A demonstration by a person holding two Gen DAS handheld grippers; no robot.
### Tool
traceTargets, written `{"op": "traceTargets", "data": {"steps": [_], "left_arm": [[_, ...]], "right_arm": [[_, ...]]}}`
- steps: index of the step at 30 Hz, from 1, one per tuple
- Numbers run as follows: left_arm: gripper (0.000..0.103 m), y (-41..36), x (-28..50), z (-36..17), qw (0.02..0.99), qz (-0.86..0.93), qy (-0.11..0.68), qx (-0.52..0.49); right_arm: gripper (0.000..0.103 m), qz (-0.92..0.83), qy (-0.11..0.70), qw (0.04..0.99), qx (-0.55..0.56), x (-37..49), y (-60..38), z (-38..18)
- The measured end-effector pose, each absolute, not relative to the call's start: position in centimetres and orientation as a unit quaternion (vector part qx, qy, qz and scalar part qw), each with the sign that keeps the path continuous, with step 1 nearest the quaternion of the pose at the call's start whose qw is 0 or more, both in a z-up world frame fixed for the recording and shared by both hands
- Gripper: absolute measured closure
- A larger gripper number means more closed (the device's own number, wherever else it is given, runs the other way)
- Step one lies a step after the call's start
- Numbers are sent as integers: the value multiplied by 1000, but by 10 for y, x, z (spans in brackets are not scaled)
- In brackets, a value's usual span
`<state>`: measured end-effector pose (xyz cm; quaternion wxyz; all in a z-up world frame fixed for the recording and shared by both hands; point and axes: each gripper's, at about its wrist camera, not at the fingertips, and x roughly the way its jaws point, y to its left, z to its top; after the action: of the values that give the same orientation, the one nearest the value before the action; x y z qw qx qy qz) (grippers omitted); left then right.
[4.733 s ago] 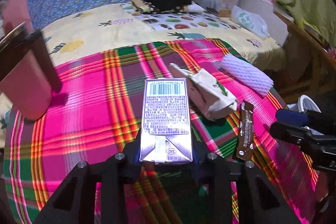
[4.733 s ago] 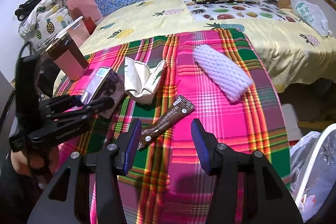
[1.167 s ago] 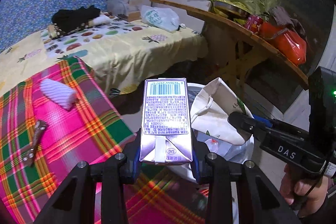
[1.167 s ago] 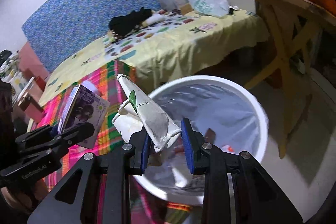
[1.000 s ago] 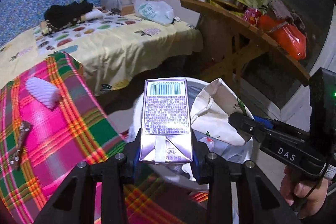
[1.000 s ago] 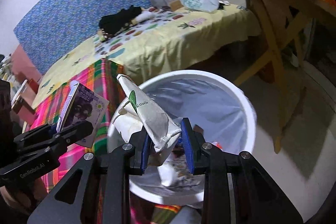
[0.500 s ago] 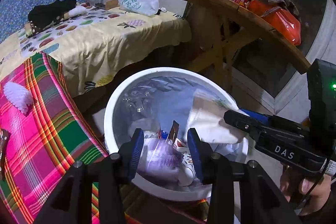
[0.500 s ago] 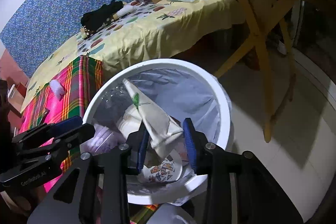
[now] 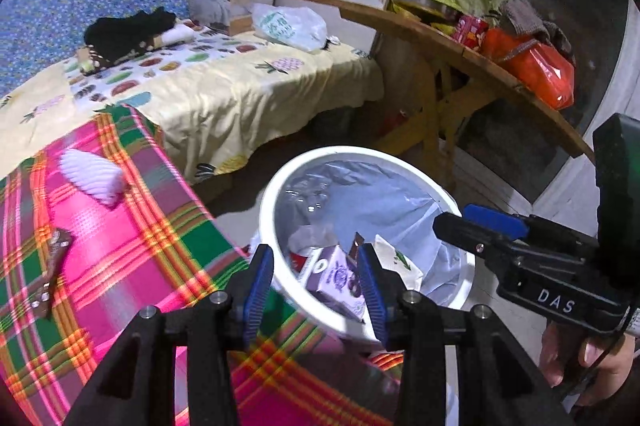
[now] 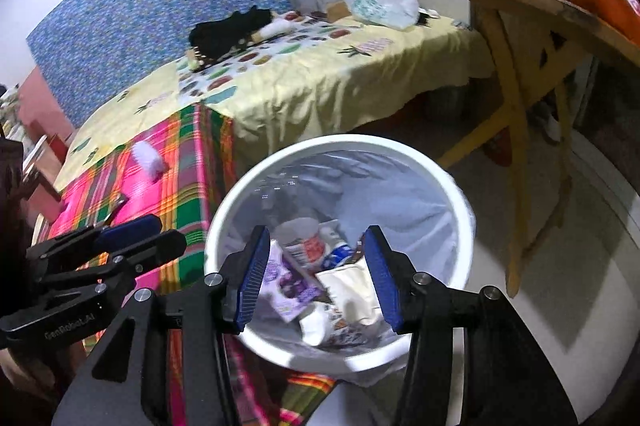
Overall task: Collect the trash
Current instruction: 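Open the right gripper to drop the white cloth bag into the bin, then move both grippers back over the bed toward the remaining trash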
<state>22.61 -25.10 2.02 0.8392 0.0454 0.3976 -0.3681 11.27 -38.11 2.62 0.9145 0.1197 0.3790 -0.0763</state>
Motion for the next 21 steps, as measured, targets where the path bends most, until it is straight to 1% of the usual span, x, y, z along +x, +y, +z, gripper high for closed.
{"op": "traceTargets", "data": {"steps": [9, 21], "left_arm": [[60, -205, 212, 37, 858, -342, 381, 27], [60, -139, 213, 31, 877, -276, 392, -1]], "right_arm": [[53, -27, 378, 921, 91, 117, -342, 31], [53, 21, 376, 925, 61, 125, -300, 36]]}}
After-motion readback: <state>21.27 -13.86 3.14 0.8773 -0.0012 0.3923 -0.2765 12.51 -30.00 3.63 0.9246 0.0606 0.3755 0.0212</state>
